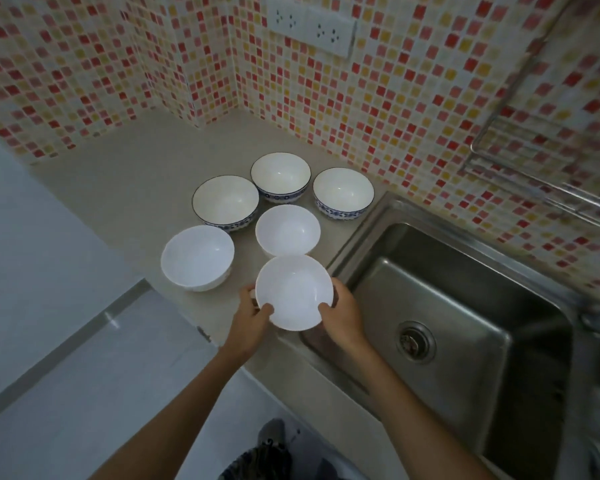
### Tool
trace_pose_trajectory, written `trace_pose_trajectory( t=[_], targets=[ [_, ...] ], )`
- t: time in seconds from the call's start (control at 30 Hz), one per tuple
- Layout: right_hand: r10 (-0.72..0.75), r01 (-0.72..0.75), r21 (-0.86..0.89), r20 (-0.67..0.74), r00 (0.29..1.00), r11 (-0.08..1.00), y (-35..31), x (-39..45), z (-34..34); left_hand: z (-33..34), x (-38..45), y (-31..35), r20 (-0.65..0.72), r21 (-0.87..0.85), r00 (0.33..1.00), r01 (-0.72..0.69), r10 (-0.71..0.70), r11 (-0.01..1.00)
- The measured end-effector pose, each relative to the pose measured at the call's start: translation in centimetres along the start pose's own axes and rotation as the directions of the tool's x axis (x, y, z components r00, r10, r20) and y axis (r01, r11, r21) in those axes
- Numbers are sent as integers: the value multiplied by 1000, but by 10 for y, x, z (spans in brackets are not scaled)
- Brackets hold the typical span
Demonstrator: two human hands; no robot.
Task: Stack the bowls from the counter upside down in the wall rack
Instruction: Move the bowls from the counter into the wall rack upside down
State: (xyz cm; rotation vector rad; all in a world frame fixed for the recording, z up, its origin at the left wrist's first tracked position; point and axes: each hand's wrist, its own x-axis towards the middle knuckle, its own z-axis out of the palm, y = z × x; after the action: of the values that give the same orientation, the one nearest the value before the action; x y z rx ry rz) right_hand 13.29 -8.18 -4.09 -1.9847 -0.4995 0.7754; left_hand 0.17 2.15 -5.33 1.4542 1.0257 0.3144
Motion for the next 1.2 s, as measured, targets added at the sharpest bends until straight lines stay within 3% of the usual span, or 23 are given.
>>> trace_pose_trajectory(
  t=[0.27, 0.4, 0.6, 0.8, 0.9, 0.97, 1.1, 1.2],
  targets=[
    [-29, 50, 56, -316, 948, 997, -9, -15, -74, 69, 13, 77, 198, -170, 962, -157, 190, 973],
    [-37, 88, 79, -499, 866, 993, -12, -28, -120, 114, 9, 116, 304, -198, 908, -237, 289, 951],
    [-75, 157, 71, -647, 759, 985, -34, -61, -206, 172, -12, 171, 396, -323, 825, -286, 404, 902],
    [-267, 335, -75, -774, 575, 939, -62, -85, -282, 216, -31, 237, 409, -441, 784, -279, 467, 853],
    [-337, 218, -263, -815, 471, 940, -63, -76, -324, 230, -33, 269, 373, -454, 773, -331, 514, 827],
    [-390, 100, -389, -802, 453, 916, -58, -64, -351, 241, -32, 287, 326, -419, 726, -463, 605, 781],
    [-429, -119, -550, -753, 498, 827, -41, -42, -390, 263, -39, 318, 313, -285, 603, -678, 734, 678],
    [-373, -240, -575, -740, 559, 782, -21, -34, -402, 285, -42, 338, 353, -243, 539, -737, 765, 631]
  ],
)
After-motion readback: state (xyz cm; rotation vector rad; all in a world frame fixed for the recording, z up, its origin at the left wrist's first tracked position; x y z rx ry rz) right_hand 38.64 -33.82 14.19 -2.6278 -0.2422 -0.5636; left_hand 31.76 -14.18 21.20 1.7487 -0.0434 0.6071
